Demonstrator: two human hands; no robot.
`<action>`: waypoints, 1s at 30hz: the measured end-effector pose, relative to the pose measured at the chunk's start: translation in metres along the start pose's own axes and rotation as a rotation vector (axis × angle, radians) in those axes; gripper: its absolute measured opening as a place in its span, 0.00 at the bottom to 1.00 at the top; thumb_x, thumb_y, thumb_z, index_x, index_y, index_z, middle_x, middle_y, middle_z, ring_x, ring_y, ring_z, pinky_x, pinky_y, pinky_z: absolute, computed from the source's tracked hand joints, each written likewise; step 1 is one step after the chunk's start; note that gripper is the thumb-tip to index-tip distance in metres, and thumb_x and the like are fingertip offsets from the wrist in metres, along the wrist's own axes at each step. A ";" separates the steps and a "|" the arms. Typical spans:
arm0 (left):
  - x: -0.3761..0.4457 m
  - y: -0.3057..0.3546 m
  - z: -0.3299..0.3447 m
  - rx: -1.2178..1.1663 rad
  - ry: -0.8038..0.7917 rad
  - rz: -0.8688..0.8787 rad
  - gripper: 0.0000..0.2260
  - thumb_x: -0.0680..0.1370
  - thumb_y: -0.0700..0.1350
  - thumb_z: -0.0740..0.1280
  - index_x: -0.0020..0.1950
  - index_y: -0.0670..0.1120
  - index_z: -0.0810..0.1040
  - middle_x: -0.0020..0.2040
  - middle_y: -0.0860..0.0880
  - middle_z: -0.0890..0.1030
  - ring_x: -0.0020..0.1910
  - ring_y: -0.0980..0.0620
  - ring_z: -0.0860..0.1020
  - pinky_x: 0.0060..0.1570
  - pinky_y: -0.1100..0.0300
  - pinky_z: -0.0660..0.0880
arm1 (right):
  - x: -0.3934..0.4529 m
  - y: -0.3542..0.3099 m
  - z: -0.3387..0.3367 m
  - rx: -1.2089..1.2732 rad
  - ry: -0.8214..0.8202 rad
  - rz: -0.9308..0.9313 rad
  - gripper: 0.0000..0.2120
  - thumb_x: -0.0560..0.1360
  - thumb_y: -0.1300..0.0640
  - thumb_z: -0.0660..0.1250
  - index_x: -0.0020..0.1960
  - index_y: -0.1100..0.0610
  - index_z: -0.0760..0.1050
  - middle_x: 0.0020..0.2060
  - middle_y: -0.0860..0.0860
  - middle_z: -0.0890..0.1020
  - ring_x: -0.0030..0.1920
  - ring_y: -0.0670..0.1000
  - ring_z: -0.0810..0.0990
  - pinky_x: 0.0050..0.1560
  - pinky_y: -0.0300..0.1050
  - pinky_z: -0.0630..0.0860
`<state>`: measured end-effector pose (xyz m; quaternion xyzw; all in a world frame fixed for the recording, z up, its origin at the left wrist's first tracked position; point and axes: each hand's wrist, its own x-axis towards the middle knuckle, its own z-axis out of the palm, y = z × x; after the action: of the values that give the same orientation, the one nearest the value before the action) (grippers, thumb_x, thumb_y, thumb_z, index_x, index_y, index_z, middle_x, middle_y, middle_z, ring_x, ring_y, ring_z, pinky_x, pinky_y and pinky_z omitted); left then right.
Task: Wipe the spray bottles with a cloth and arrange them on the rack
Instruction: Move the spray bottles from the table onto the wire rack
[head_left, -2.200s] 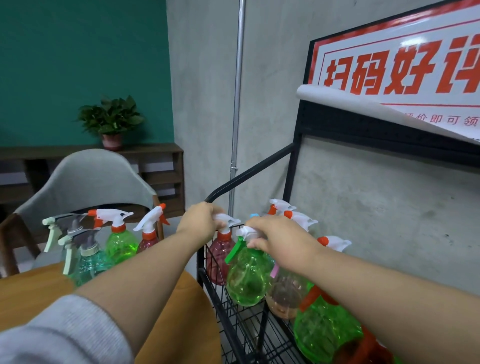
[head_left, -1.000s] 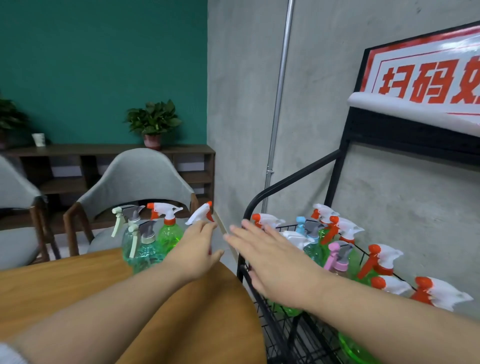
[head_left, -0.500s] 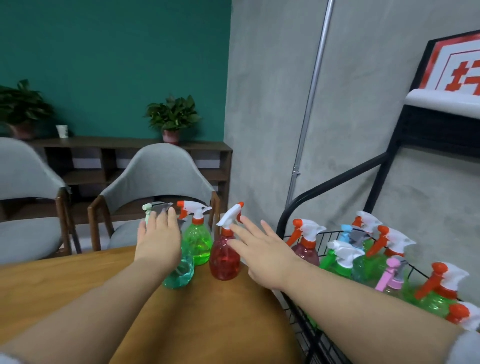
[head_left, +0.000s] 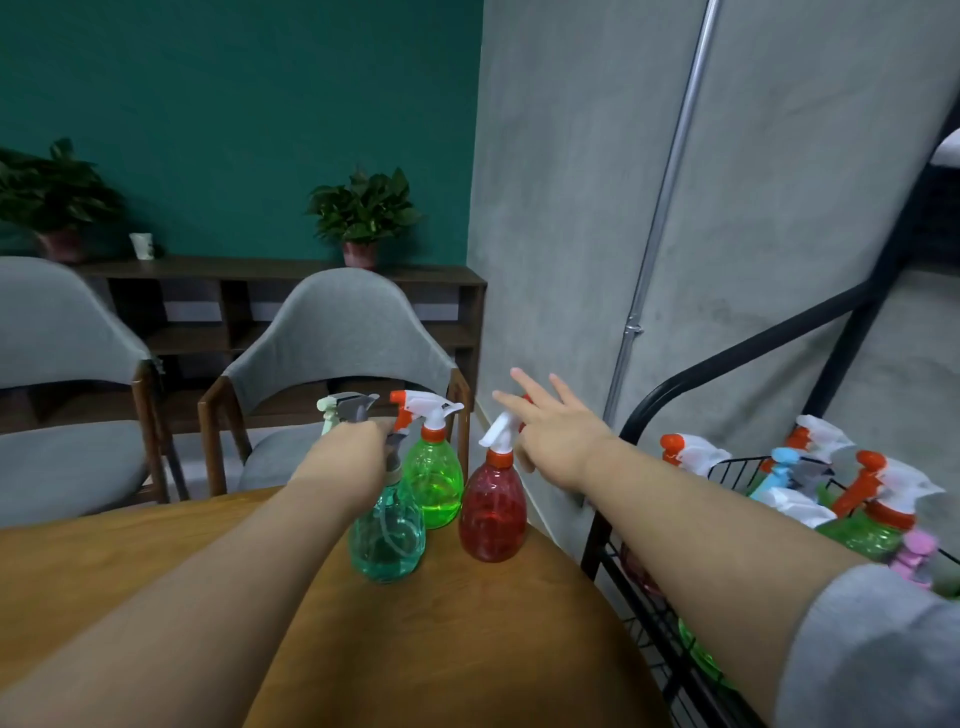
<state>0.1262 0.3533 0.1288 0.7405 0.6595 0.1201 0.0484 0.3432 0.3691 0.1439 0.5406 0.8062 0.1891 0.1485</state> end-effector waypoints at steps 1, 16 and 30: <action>0.000 -0.001 0.000 0.004 -0.003 -0.001 0.11 0.85 0.43 0.55 0.61 0.43 0.74 0.46 0.45 0.76 0.42 0.47 0.73 0.40 0.57 0.67 | 0.002 0.001 -0.003 0.007 -0.032 -0.006 0.13 0.77 0.59 0.65 0.59 0.48 0.79 0.78 0.49 0.43 0.76 0.56 0.32 0.73 0.61 0.36; -0.005 0.005 -0.006 0.023 -0.047 -0.021 0.16 0.83 0.41 0.57 0.71 0.43 0.69 0.59 0.41 0.78 0.46 0.47 0.74 0.42 0.57 0.70 | 0.012 -0.007 -0.026 0.405 -0.241 0.025 0.38 0.69 0.47 0.75 0.72 0.54 0.62 0.64 0.54 0.71 0.62 0.55 0.73 0.58 0.47 0.72; -0.010 0.015 -0.014 0.020 -0.157 -0.079 0.20 0.83 0.39 0.57 0.76 0.44 0.64 0.69 0.39 0.72 0.66 0.43 0.74 0.59 0.55 0.72 | -0.050 -0.025 -0.021 0.062 0.260 -0.088 0.13 0.81 0.51 0.58 0.61 0.56 0.73 0.56 0.54 0.72 0.59 0.56 0.72 0.42 0.48 0.66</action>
<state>0.1358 0.3405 0.1450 0.7215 0.6835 0.0529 0.0971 0.3324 0.3108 0.1522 0.4801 0.8470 0.2256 0.0342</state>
